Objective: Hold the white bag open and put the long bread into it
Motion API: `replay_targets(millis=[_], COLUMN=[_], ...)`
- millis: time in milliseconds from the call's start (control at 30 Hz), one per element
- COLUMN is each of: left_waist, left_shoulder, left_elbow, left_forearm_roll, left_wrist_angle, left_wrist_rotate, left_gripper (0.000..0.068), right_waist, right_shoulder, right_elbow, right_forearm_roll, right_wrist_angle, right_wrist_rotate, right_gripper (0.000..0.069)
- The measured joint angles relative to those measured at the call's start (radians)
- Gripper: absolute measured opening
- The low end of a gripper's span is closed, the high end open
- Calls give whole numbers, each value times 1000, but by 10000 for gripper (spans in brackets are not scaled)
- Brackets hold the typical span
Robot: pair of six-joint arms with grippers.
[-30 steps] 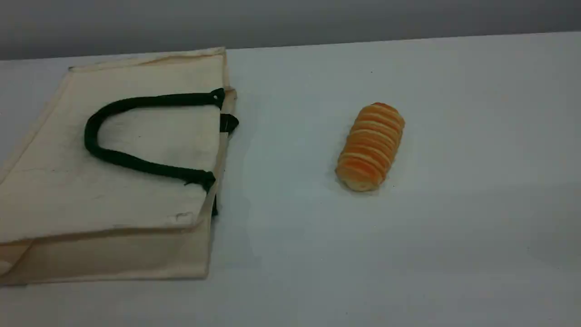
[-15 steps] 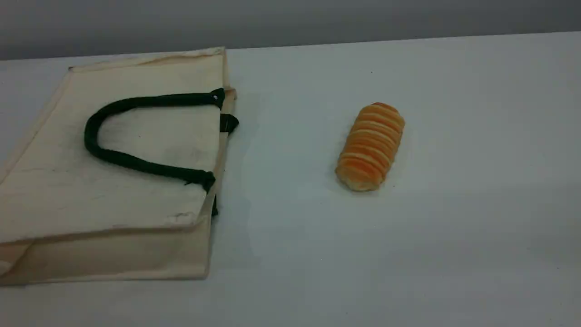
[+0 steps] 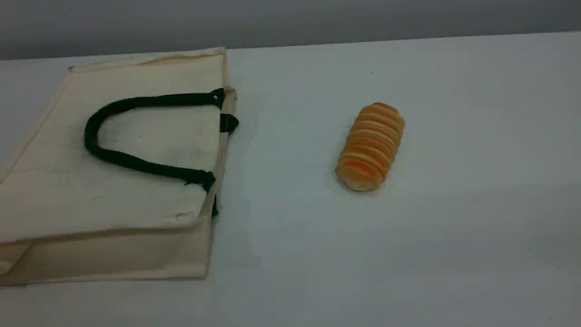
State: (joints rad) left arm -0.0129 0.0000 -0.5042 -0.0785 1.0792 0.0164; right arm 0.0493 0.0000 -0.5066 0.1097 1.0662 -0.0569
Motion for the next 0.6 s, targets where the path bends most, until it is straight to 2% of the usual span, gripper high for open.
replay_targets(millis=[433,600], left_waist=[0,0], left_shoulder=[0,56], left_elbow=[-4,-66], left_forearm_roll=[0,-44], left_wrist_angle=[-2,-3], left_wrist_rotate=[1,-23], left_gripper=[514,514], right_waist=[1,1], right_shoulder=[0,1], right_elbow=[0,-8], right_forearm_roll=[29,50], right_wrist_angle=[-8,-18], right_wrist_rotate=[38,37], right_gripper=[456,456])
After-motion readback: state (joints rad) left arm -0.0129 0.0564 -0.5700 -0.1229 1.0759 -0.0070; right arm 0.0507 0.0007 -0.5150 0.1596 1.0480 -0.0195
